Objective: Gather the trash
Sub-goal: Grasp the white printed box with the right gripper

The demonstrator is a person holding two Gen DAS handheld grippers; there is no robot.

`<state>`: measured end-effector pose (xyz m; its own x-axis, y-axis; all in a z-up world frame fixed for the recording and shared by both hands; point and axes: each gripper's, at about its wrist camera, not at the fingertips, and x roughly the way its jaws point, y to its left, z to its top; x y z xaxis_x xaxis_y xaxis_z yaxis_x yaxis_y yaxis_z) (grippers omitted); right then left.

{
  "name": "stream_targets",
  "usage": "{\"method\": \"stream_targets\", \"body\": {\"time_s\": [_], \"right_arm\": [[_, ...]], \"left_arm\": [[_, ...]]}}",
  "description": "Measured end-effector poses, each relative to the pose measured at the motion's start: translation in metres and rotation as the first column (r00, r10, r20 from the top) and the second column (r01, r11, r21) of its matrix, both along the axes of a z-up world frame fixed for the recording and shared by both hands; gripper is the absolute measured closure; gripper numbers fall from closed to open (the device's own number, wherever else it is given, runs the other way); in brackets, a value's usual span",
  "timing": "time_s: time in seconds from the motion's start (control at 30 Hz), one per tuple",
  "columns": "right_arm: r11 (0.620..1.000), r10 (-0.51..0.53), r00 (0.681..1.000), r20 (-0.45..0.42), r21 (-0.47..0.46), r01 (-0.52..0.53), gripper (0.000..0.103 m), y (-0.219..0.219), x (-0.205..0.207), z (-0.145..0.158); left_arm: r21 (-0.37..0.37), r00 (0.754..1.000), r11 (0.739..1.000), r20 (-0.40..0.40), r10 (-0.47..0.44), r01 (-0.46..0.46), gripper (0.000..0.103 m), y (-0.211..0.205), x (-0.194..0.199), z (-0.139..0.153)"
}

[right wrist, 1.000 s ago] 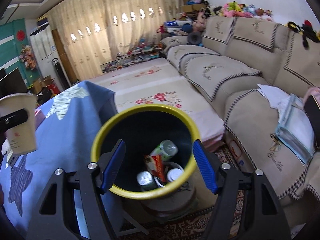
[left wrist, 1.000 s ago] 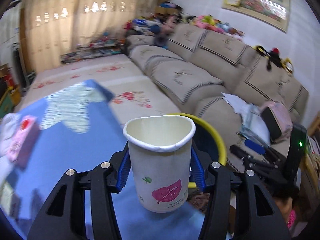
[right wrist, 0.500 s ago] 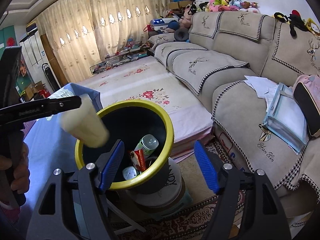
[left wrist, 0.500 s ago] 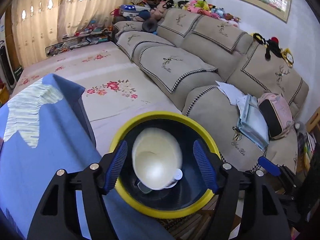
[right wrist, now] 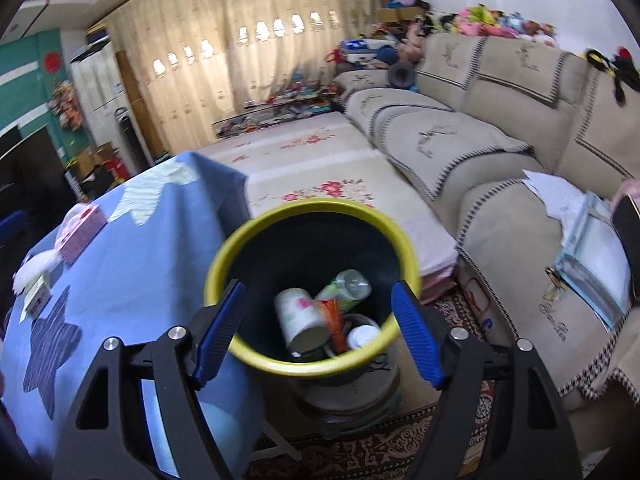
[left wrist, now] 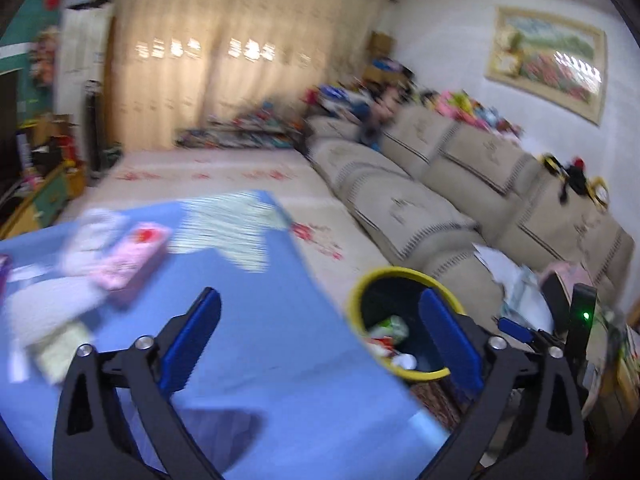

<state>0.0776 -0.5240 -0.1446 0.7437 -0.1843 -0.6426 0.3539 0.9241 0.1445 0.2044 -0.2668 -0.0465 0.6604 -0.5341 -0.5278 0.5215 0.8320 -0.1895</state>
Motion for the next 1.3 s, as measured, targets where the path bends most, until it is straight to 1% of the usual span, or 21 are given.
{"method": "stream_targets", "body": {"time_s": [0.07,0.13,0.17,0.23,0.27,0.3,0.4,0.47,0.53,0.57,0.6,0.63,0.67,0.7,0.73,0.8,0.83,1.0,1.1,1.3], "right_arm": [[0.998,0.055,0.998,0.004,-0.007,-0.055,0.032,0.021,0.013,0.005],[0.994,0.111,0.994,0.01,-0.009,-0.11,0.032,0.042,0.025,0.011],[0.989,0.149,0.989,0.014,-0.012,-0.148,0.032,0.057,0.034,0.014],[0.979,0.206,0.978,0.018,-0.018,-0.205,0.032,0.082,0.047,0.02],[0.967,0.254,0.967,0.021,-0.017,-0.253,0.032,0.101,0.057,0.023],[0.96,0.28,0.96,0.022,-0.016,-0.28,0.032,0.113,0.061,0.024],[0.916,0.402,0.915,0.021,-0.017,-0.402,0.032,0.165,0.083,0.028],[0.878,0.478,0.878,0.009,-0.019,-0.478,0.032,0.199,0.096,0.027],[0.827,0.562,0.827,-0.003,-0.011,-0.562,0.031,0.236,0.107,0.024],[0.799,0.601,0.799,-0.009,-0.01,-0.601,0.031,0.253,0.112,0.022],[0.778,0.627,0.779,-0.013,-0.013,-0.628,0.031,0.266,0.115,0.021],[0.743,0.669,0.743,-0.018,-0.02,-0.669,0.031,0.284,0.121,0.02],[0.718,0.696,0.718,-0.018,-0.025,-0.696,0.031,0.295,0.124,0.019],[0.683,0.73,0.683,-0.017,-0.03,-0.73,0.031,0.31,0.128,0.016],[0.658,0.752,0.659,-0.021,-0.034,-0.752,0.025,0.32,0.133,0.013],[0.625,0.778,0.627,-0.037,-0.039,-0.779,0.02,0.335,0.143,0.007],[0.611,0.789,0.612,-0.044,-0.038,-0.791,0.02,0.342,0.145,0.004],[0.576,0.814,0.574,-0.089,-0.005,-0.817,0.017,0.358,0.171,-0.01],[0.567,0.815,0.566,-0.124,-0.032,-0.823,0.016,0.368,0.184,-0.015],[0.535,0.823,0.529,-0.207,-0.03,-0.844,0.016,0.392,0.201,-0.036]], "left_arm": [[-0.007,0.997,0.997,0.026,0.078,-0.078,0.005,0.04,-0.01,0.005],[-0.009,0.984,0.986,0.051,0.168,-0.168,0.005,0.085,-0.022,0.008],[-0.001,0.974,0.976,0.063,0.218,-0.218,0.005,0.109,-0.027,0.008],[0.013,0.956,0.958,0.075,0.285,-0.287,0.005,0.143,-0.034,0.009],[0.016,0.948,0.95,0.079,0.309,-0.311,0.005,0.157,-0.036,0.01],[0.015,0.934,0.937,0.085,0.347,-0.349,0.005,0.178,-0.041,0.011],[0.011,0.908,0.913,0.103,0.405,-0.408,0.005,0.22,-0.05,0.013],[0.013,0.894,0.9,0.116,0.432,-0.437,0.005,0.24,-0.056,0.013],[0.006,0.88,0.886,0.128,0.458,-0.463,0.005,0.262,-0.061,0.012],[0.001,0.876,0.883,0.129,0.465,-0.469,0.005,0.27,-0.062,0.012],[0.0,0.874,0.881,0.129,0.469,-0.472,0.005,0.272,-0.062,0.012],[-0.004,0.873,0.88,0.127,0.471,-0.475,0.005,0.277,-0.062,0.01],[-0.005,0.873,0.88,0.125,0.472,-0.475,0.005,0.279,-0.061,0.009],[-0.004,0.873,0.88,0.122,0.472,-0.475,0.005,0.28,-0.062,0.008],[-0.004,0.873,0.88,0.12,0.472,-0.475,0.005,0.284,-0.062,0.007],[-0.002,0.873,0.879,0.115,0.474,-0.477,0.005,0.29,-0.061,0.002],[-0.003,0.873,0.878,0.112,0.475,-0.478,0.005,0.292,-0.061,0.0],[-0.021,0.87,0.874,0.086,0.485,-0.485,0.005,0.304,-0.057,-0.007],[-0.033,0.871,0.874,0.071,0.486,-0.485,0.005,0.303,-0.055,-0.01],[-0.028,0.873,0.876,0.069,0.482,-0.482,0.005,0.302,-0.052,-0.015]]}}
